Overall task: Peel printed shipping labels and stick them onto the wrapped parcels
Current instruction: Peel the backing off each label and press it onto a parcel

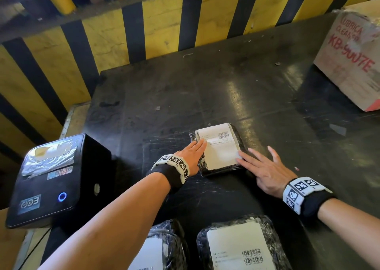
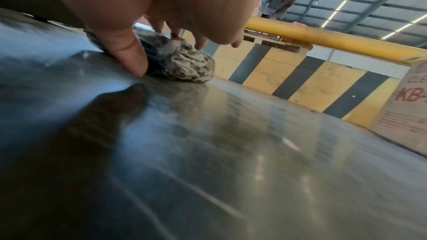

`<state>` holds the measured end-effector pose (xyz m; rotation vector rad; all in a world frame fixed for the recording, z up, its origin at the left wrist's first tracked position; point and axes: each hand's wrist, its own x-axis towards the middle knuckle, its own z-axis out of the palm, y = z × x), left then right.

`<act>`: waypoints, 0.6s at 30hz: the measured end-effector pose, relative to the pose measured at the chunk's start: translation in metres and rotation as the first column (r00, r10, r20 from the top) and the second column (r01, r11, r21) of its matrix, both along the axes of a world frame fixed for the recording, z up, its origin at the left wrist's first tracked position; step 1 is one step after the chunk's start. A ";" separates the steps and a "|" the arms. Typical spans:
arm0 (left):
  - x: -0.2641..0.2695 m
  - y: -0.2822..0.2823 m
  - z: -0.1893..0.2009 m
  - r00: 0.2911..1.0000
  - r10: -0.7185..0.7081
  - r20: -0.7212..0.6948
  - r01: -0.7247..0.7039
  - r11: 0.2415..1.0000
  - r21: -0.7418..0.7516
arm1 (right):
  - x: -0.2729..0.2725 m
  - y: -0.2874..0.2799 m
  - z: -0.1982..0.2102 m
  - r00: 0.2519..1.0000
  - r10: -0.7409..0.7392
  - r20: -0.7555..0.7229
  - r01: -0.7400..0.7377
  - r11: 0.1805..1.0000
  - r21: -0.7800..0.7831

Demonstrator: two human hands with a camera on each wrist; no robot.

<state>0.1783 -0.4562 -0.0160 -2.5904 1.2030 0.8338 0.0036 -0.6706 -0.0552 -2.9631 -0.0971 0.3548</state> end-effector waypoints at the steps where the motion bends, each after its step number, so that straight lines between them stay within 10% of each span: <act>1: 0.000 0.000 0.000 1.000 0.002 -0.003 -0.002 1.000 -0.001 | -0.002 -0.004 0.001 1.000 -0.015 -0.017 0.015 1.000 -0.004; 13: -0.003 0.000 0.000 1.000 0.013 0.007 -0.012 0.999 -0.032 | 0.005 0.012 0.005 0.994 -0.111 0.003 0.110 0.992 0.065; 18: -0.003 0.000 0.000 1.000 0.019 -0.012 -0.020 0.999 -0.046 | 0.021 -0.001 0.021 0.950 -0.311 -0.031 0.302 0.891 0.340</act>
